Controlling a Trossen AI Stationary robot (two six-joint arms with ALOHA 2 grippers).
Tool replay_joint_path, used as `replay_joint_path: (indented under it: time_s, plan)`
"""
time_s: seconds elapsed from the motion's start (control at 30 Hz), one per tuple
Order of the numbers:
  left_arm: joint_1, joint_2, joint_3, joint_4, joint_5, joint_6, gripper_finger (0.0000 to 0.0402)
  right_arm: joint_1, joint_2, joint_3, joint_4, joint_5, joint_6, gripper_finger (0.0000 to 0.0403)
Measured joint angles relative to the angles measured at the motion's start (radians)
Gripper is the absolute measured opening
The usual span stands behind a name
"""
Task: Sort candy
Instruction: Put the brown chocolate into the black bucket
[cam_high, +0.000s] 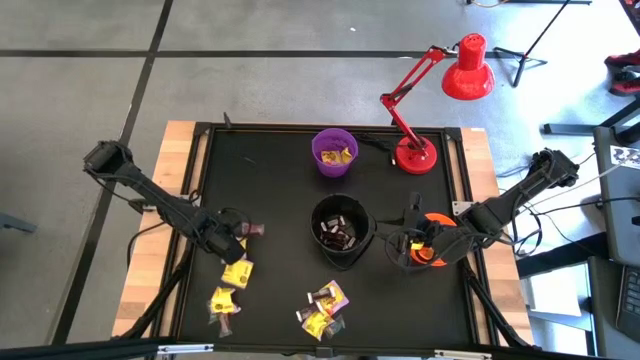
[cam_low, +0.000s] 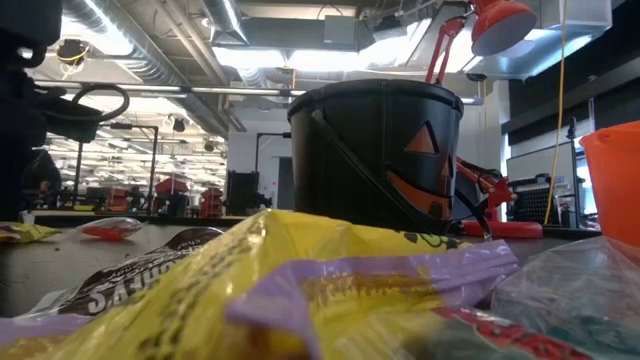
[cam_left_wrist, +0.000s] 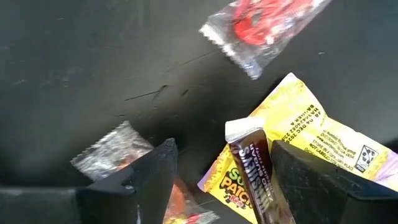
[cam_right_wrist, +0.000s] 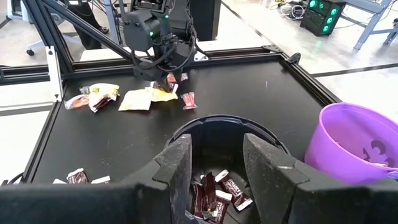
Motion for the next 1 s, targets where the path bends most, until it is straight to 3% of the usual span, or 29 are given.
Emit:
replay_joint_path:
  time_s: [0.27,0.67,0.83,1.0]
  plan:
    - [0.0,0.0,0.0,0.016,-0.01,0.0,0.0216,0.0,0.0,0.0,0.0,0.0,0.0,0.0143]
    - [0.001,-0.001,0.001,0.02,-0.024,0.0,0.0016,0.0,0.0,0.0,0.0,0.0,0.0,0.0143]
    - [0.015,-0.003,0.009,0.006,-0.03,0.004,0.0002,0.0,0.0,0.0,0.0,0.0,0.0,0.0143]
    - [0.016,-0.003,0.065,0.004,-0.126,0.056,0.0,0.0,0.0,0.0,0.0,0.006,0.0,0.0143]
